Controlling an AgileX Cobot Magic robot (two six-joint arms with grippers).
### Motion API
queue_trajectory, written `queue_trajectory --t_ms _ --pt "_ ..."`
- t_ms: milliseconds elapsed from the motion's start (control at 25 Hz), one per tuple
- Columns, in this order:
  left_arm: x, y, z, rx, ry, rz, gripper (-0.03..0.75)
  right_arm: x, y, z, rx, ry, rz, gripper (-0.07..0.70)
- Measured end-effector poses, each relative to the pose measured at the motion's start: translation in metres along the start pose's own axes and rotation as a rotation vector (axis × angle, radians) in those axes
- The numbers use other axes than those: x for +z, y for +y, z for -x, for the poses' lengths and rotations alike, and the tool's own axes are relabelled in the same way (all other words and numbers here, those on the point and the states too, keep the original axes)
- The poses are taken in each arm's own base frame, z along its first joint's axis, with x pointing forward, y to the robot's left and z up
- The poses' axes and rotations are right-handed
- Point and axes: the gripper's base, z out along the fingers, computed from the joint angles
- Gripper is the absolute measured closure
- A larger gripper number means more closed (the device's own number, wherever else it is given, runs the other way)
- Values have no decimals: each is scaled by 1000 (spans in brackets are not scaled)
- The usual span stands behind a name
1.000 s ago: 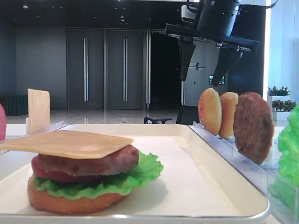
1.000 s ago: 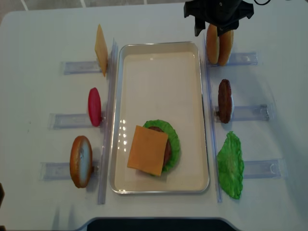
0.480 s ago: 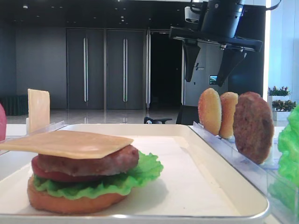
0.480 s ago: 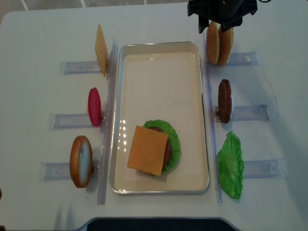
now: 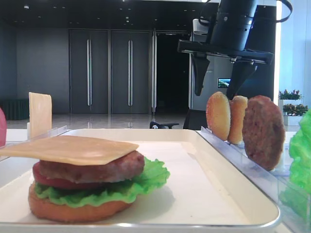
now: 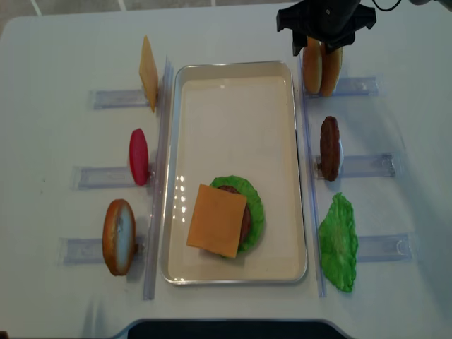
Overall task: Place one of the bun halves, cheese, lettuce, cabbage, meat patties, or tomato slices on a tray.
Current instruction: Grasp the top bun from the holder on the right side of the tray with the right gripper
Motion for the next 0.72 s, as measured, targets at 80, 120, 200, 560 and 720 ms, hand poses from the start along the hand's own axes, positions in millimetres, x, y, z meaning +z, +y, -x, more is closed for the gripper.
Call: queue_trajectory --t_ms 80,120,200,560,720 --pt "0 0 0 0 0 0 606 3 0 0 0 5 -1 153" --pt "0 0 0 0 0 0 608 4 0 0 0 7 -2 153" --pt "0 0 0 0 0 0 608 6 0 -1 1 13 3 153" --pt "0 0 0 0 0 0 624 19 1 -3 4 38 18 159" --pt "0 0 0 0 0 0 646 20 -1 -2 2 40 10 249"
